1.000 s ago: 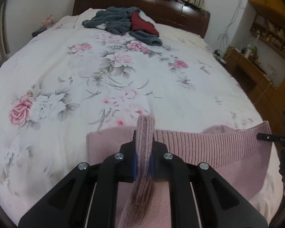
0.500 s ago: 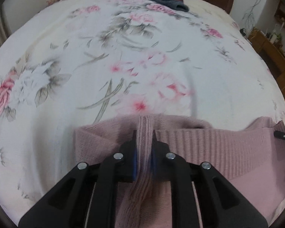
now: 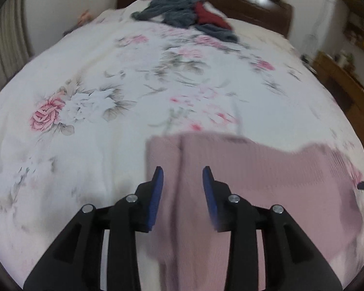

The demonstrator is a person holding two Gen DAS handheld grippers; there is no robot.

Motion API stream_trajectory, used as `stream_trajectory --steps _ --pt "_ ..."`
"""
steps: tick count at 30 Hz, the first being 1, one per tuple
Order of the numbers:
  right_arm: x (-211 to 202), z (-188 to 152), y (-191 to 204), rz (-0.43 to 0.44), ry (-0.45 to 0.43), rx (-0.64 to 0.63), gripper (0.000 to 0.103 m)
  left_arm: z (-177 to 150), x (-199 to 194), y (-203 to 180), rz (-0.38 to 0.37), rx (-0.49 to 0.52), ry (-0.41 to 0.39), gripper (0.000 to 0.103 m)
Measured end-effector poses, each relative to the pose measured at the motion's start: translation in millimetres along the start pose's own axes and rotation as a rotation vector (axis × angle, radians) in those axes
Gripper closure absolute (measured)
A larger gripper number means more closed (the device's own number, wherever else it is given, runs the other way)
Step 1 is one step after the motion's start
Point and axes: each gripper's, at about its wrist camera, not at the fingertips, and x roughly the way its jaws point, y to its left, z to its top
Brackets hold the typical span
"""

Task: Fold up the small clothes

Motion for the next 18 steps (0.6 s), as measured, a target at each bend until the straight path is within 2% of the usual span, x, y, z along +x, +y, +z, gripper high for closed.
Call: stream_trajectory --steps 4,7,8,9,10,12,15,18 --pt "1 -43 -4 0.065 0.052 0.030 0.067 -27 -11 -29 -0.080 0.039 0.049 0.059" --pt "13 -61 -1 0.049 0.095 0.008 0.068 -44 -4 -53 -0.107 0.088 0.105 0.054" --pt "17 -66 0 0.043 0.104 0.002 0.071 -48 -2 -57 -0.111 0.093 0.115 0.051" --pt "19 -68 1 0.042 0.114 0.007 0.086 -51 2 -61 -0.121 0.095 0.133 0.050" --pt "21 -68 1 0.063 0.124 0.018 0.094 -54 7 -63 -0.126 0.090 0.158 0.049" --pt "17 -67 2 0.070 0.114 0.023 0.095 -57 16 -63 -0.124 0.076 0.196 0.049" --pt "3 -66 5 0.066 0.082 0.013 0.096 -61 21 -60 -0.131 0.045 0.208 0.048" --pt "3 -71 6 0.016 0.092 -0.010 0.096 -66 25 -58 -0.127 0.029 0.222 0.048"
